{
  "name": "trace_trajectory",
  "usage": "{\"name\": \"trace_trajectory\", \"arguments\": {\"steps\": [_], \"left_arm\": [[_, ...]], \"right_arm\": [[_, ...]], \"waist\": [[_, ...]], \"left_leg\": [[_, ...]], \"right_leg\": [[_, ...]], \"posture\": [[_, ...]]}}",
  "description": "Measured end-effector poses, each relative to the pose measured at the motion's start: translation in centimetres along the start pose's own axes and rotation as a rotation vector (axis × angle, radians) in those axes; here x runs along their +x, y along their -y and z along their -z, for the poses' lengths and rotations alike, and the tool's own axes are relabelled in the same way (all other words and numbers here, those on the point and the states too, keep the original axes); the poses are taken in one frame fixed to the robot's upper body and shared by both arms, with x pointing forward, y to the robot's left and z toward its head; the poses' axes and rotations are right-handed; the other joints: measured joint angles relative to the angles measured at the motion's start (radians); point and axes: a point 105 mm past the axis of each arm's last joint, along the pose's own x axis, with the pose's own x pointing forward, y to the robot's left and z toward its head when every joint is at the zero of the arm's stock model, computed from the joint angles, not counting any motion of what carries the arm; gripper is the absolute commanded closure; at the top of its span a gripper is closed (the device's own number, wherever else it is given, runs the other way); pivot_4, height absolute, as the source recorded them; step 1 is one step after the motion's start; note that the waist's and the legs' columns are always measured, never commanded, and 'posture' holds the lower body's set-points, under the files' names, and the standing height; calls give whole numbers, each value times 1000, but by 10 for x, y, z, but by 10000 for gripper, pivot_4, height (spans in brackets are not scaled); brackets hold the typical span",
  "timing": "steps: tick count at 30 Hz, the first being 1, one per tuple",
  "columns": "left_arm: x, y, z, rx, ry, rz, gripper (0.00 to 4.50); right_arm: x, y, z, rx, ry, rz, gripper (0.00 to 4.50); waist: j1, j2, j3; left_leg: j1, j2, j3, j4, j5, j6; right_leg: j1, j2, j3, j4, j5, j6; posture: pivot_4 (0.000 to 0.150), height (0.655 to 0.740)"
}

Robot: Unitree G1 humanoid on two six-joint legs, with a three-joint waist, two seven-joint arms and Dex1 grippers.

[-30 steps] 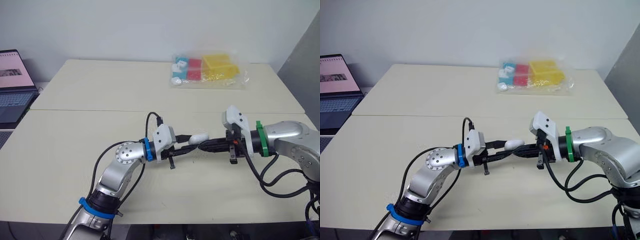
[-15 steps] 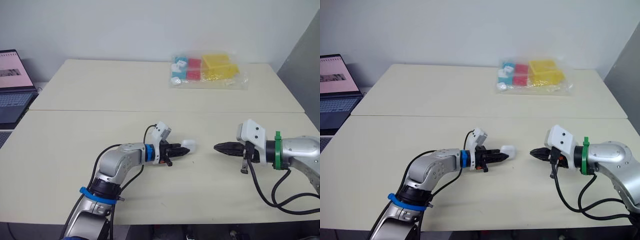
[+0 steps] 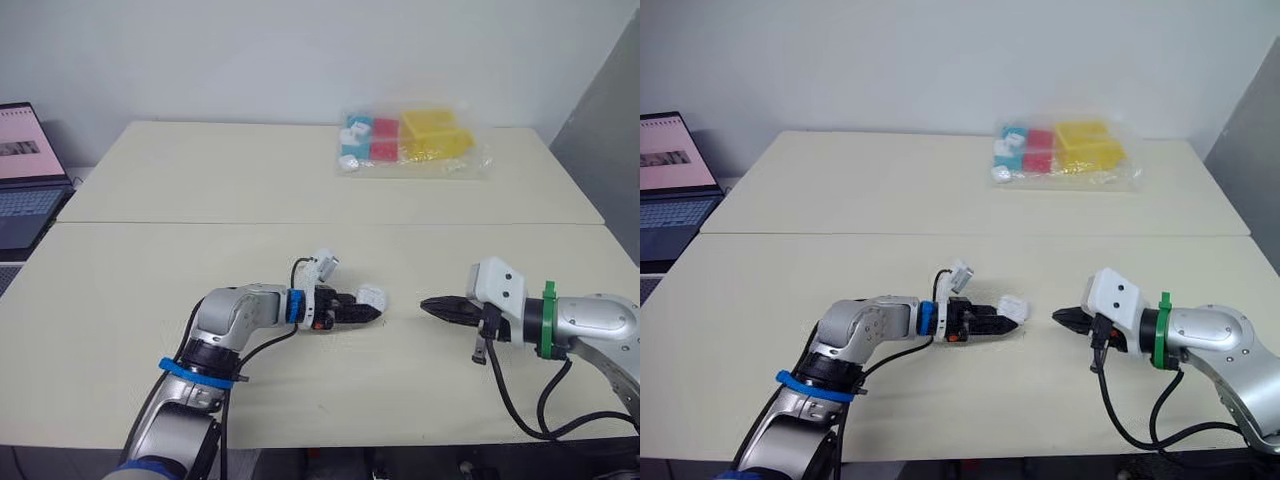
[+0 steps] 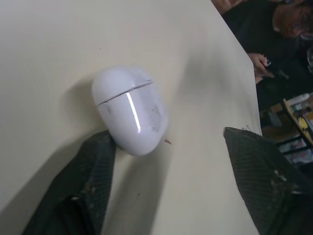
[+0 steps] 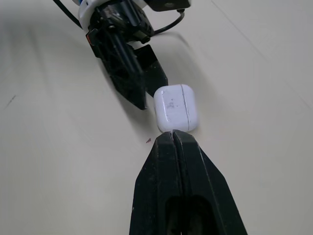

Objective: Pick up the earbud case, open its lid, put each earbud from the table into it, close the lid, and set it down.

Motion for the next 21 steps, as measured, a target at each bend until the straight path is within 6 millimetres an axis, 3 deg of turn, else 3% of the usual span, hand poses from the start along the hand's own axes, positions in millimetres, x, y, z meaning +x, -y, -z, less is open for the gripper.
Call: {"name": "trace_trajectory", "arguments": {"steps": [4,7,10,12,15,16,18,19,21], "left_arm": [[-39,-2,21,288,-92,-68,275],[-53,-8,27,399,-99,-109,88],[-81,-10,32,501,-101,-145,0],[-101,-6,19,600,-74,-176,0],[-117,6,0,743,-35,-193,0],[-121,9,-2,767,-24,-197,0],[-129,10,-3,809,-20,-225,0],[-131,11,-4,827,-30,-240,0],[-132,14,-5,853,-36,-254,0]], "right_arm": [[-4,7,-14,-17,36,15,45000],[-6,8,-19,-57,36,3,43317],[-12,5,-16,-101,-9,-61,35099],[-18,6,-17,-109,-21,-81,28535],[-29,11,-18,-144,-48,-84,17068],[-32,12,-16,-147,-62,-85,15657],[-40,17,-12,-160,-85,-73,8136],[-43,20,-11,-171,-83,-58,5480],[-47,22,-11,-192,-76,-51,5480]], "waist": [[-18,0,0],[-10,0,0],[-10,0,1],[-8,0,1],[1,0,1],[5,0,1],[12,0,1],[14,0,1],[15,0,1]], "left_leg": [[4,2,-1,-3,0,0],[4,2,0,-3,0,0],[2,3,0,-2,0,0],[0,3,0,-2,0,0],[-1,1,1,-2,0,0],[-2,1,2,-2,0,0],[-3,1,3,-2,0,0],[-3,1,3,-2,0,0],[-3,1,3,-2,0,0]], "right_leg": [[0,-1,3,1,-1,-2],[1,-1,0,1,-1,-3],[-1,-2,1,1,-1,-4],[-2,-3,0,0,-2,-4],[-1,-5,-1,-2,-2,-4],[-2,-5,-1,-3,-2,-4],[-2,-6,-1,-5,-2,-3],[-2,-6,-1,-5,-2,-3],[-1,-6,-1,-5,-1,-2]], "posture": [[1500,7287],[1500,7287],[1500,7287],[1500,7287],[1500,7287],[1500,7287],[1500,7287],[1500,7287],[1500,7287]]}}
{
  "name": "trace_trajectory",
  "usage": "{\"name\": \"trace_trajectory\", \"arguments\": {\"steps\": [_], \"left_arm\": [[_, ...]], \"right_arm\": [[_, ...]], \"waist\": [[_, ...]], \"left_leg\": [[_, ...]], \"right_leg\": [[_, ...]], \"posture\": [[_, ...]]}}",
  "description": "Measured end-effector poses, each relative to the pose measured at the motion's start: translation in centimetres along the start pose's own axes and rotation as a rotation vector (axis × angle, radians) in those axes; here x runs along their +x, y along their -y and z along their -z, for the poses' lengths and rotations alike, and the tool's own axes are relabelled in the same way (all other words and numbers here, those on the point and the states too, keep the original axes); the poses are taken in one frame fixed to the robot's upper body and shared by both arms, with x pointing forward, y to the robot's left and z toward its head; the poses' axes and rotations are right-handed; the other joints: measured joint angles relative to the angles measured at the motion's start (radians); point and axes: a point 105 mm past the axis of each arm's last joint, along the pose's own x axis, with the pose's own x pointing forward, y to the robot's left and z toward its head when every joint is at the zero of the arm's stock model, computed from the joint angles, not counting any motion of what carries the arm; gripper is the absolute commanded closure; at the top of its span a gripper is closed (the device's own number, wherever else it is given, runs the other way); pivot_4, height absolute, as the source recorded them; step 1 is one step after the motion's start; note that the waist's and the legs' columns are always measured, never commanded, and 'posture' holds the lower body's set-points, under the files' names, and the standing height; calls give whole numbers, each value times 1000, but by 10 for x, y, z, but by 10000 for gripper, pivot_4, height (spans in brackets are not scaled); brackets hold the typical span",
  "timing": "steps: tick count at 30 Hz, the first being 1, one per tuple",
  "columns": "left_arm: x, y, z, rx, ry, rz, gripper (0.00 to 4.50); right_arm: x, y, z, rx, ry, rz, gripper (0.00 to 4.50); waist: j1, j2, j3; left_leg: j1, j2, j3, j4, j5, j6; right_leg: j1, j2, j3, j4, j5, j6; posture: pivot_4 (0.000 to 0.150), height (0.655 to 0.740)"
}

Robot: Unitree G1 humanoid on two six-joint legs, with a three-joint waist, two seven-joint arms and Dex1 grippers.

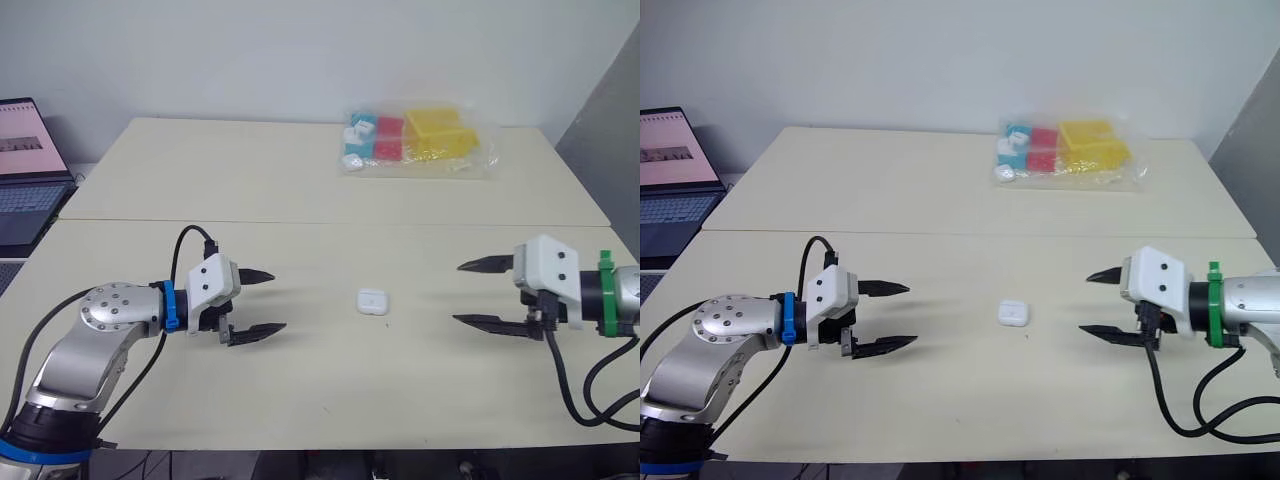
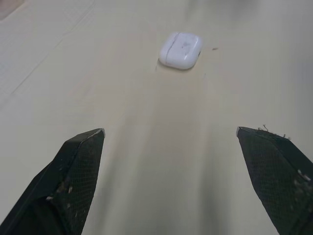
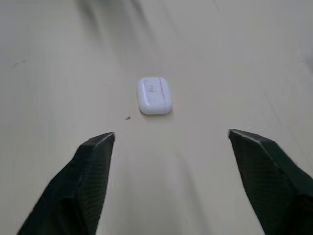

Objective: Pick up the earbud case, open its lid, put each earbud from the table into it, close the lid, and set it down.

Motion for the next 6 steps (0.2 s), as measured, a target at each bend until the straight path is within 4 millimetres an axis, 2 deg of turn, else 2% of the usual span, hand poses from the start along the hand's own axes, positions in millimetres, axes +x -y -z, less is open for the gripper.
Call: {"name": "trace_trajectory", "arguments": {"steps": [6], "left_arm": [[0,8,1,34,-5,26,0]], "right_arm": [[-3,-2,8,-35,-3,-19,5480]], "waist": [[0,0,0]], "left_leg": [[1,0,0,0,0,0]], "right_leg": [[0,0,-1,1,0,0]], "posture": [[1500,7287]]}}
